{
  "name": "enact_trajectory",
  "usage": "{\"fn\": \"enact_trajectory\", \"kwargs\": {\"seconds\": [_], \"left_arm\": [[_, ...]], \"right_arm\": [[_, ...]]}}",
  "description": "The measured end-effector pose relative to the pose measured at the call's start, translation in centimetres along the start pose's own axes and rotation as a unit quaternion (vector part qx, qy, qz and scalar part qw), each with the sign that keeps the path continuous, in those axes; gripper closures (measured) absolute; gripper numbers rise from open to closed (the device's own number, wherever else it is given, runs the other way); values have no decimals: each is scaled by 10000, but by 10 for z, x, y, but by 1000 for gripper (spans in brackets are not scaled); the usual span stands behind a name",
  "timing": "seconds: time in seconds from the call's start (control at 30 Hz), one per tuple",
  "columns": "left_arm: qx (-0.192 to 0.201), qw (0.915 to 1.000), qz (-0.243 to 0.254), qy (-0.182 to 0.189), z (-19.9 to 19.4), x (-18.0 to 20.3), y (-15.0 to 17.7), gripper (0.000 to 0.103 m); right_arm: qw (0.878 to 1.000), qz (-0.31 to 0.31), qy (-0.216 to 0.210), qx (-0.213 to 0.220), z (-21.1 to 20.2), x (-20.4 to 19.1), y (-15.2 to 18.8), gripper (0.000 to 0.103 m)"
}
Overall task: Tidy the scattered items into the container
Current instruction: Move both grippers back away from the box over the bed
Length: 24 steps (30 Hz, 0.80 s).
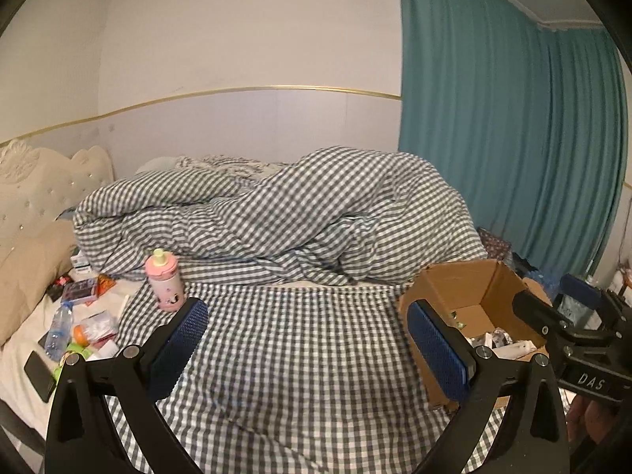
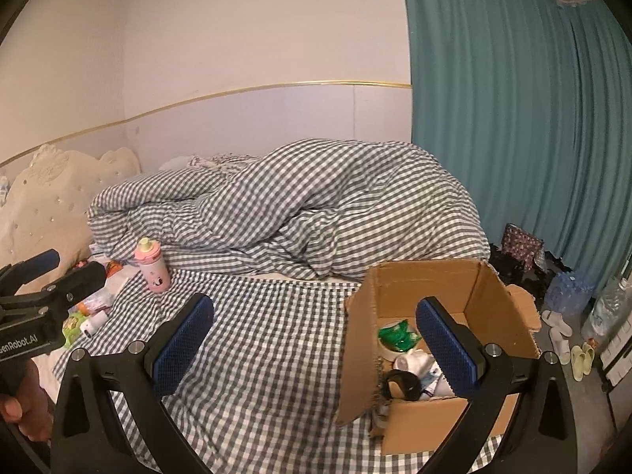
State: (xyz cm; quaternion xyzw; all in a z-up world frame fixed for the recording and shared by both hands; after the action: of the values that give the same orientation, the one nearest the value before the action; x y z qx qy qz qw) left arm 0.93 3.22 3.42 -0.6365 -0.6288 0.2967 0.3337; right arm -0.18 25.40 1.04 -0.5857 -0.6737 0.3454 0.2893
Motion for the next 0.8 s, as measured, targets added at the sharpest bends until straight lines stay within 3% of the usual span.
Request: {"fn": "enact_trajectory", "kwargs": {"seconds": [0.23,0.8], "left_arm": [[34,9999,-49,-144,-10,-16,4,0],[-137,9997,-156,-89,7,-30,9,0]], "right_arm": [[9999,-86,-38,-44,4,-19,1,0],[9997,-155,-16,-213,20,-31,2,0]]}}
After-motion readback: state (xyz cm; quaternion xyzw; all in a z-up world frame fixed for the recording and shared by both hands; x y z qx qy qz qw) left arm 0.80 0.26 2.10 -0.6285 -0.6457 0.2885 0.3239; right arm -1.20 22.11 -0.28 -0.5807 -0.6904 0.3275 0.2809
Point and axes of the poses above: each gripper's, at about its wrist camera, not at the fingertips, and z roughly the way its jaws point, x to its right, y to its underside, the point moved 4 cm from there along z, roughly the way its jaws point, and after that the axes turned 10 degrees about -x, right-handed, at the moved point
